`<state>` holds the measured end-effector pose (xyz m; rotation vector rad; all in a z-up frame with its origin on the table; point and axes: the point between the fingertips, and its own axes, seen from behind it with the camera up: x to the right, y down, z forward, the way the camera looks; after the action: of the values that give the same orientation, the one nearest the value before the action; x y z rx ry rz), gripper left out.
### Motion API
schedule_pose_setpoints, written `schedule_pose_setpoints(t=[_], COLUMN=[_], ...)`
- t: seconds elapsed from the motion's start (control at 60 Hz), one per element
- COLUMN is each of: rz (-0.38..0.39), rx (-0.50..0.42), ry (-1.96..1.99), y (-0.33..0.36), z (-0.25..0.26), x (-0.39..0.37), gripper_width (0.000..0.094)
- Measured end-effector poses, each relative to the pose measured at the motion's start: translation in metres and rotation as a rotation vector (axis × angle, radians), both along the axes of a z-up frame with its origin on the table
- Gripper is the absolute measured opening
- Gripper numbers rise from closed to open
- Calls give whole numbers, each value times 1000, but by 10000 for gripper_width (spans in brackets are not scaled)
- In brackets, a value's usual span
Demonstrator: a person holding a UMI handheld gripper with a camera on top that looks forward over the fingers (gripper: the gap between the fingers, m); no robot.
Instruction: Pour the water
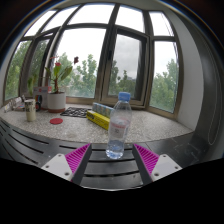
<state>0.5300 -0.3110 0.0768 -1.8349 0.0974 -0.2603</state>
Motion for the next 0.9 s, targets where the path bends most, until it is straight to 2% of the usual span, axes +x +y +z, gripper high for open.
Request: schedule_pose_setpoints(t=[0.2, 0.267, 0.317, 0.4, 0.517, 0.567, 0.583, 0.733, 0.9], rz=[45, 57, 52, 73, 49, 45, 44, -27, -152], rx=[43, 58, 62, 97, 124, 126, 125, 105, 137], ry=[9, 2, -11, 5, 4, -4, -7, -24, -176], y=[96, 116, 123, 130, 130, 131, 131, 132, 133], z=[-2, -5, -7, -3, -2, -1, -1, 2, 62], x=[33, 42, 42, 37, 39, 37, 36, 39, 37], gripper_width=[793, 683, 523, 437, 335, 332, 305, 303, 304])
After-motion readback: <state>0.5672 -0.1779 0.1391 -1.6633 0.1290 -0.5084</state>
